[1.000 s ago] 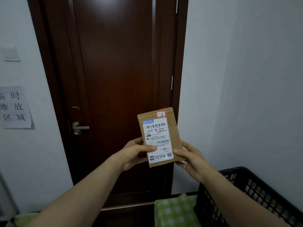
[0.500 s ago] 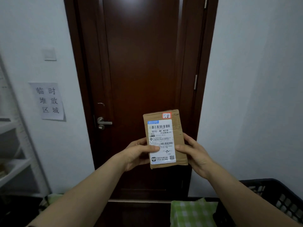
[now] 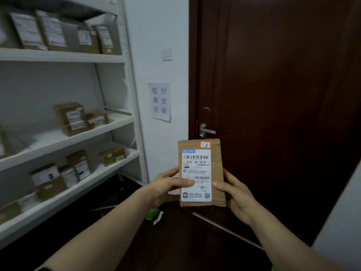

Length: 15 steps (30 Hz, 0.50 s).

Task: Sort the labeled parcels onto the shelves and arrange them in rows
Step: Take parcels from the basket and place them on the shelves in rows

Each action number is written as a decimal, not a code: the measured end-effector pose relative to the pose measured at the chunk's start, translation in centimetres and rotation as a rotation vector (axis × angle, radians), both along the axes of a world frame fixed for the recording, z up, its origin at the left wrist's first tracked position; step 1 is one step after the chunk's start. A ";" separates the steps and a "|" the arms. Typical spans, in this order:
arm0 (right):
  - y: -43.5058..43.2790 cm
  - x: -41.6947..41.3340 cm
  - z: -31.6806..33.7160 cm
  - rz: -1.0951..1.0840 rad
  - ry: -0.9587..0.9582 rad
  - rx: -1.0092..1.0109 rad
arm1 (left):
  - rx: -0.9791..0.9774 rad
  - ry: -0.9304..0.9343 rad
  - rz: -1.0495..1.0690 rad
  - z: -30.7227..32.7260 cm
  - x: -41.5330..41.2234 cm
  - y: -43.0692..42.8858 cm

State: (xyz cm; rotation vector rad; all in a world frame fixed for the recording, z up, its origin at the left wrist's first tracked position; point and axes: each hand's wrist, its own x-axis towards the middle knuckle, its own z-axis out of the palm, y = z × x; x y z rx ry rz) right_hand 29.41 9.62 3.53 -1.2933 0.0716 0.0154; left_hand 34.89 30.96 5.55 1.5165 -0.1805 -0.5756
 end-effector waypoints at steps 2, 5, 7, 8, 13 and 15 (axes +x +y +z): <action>2.7 1.3 -0.4 0.064 0.004 0.015 | 0.006 0.006 0.060 -0.3 0.0 3.0; 6.4 3.3 -0.6 0.143 0.012 0.019 | 0.005 0.003 0.147 -0.5 0.3 7.2; 9.4 5.1 -0.6 0.207 0.024 -0.001 | -0.010 0.001 0.206 -0.7 0.7 10.5; 10.6 6.0 -0.6 0.240 0.019 -0.018 | -0.016 0.003 0.223 -0.7 1.1 11.9; 17.8 11.4 0.1 0.349 -0.005 -0.066 | -0.025 0.003 0.300 -1.4 4.4 19.7; 21.3 13.7 0.2 0.390 -0.021 -0.079 | -0.022 -0.011 0.319 -1.6 6.0 22.9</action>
